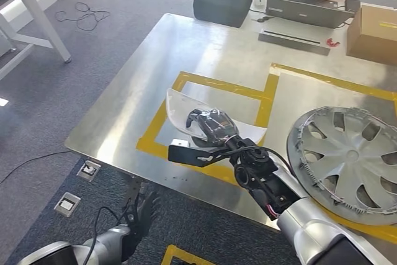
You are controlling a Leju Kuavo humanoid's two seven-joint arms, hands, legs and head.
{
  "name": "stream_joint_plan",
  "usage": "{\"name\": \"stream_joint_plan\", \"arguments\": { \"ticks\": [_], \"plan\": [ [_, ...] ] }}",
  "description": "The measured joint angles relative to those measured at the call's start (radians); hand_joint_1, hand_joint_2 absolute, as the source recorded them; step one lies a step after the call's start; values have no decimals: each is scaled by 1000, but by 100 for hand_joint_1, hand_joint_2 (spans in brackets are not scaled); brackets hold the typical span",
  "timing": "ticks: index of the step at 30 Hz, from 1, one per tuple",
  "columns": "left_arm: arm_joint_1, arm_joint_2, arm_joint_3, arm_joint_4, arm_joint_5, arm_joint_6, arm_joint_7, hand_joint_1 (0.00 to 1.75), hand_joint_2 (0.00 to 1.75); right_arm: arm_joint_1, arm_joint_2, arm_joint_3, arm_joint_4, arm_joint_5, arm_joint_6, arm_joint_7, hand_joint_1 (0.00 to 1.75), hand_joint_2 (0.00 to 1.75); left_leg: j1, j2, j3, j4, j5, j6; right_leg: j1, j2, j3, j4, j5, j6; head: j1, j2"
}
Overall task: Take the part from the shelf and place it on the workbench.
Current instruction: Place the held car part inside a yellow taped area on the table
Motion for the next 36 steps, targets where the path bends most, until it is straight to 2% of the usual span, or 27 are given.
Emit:
{"name": "stream_joint_plan", "arguments": {
  "ticks": [11, 32, 36],
  "plan": [
    [-1, -4, -8, 1, 0, 0, 3, 0, 0, -1, 3, 81, 36, 3, 2, 17, 175, 175, 0, 0, 0, 0, 2, 0, 0, 0, 0, 0, 1, -1, 0, 0],
    [-3, -8, -11, 2, -6, 0, 11, 0, 0, -11, 3, 136, 71, 20, -6, 33, 175, 175, 0, 0, 0, 0, 2, 1, 0, 0, 0, 0, 1, -1, 0, 0],
    [-4, -13, -18, 2, -14, 0, 15, 0, 175, -21, 3, 149, 78, 41, -14, 62, 0, 0, 0, 0, 0, 0, 3, 1, 0, 0, 0, 0, 1, -1, 0, 0]
  ]
}}
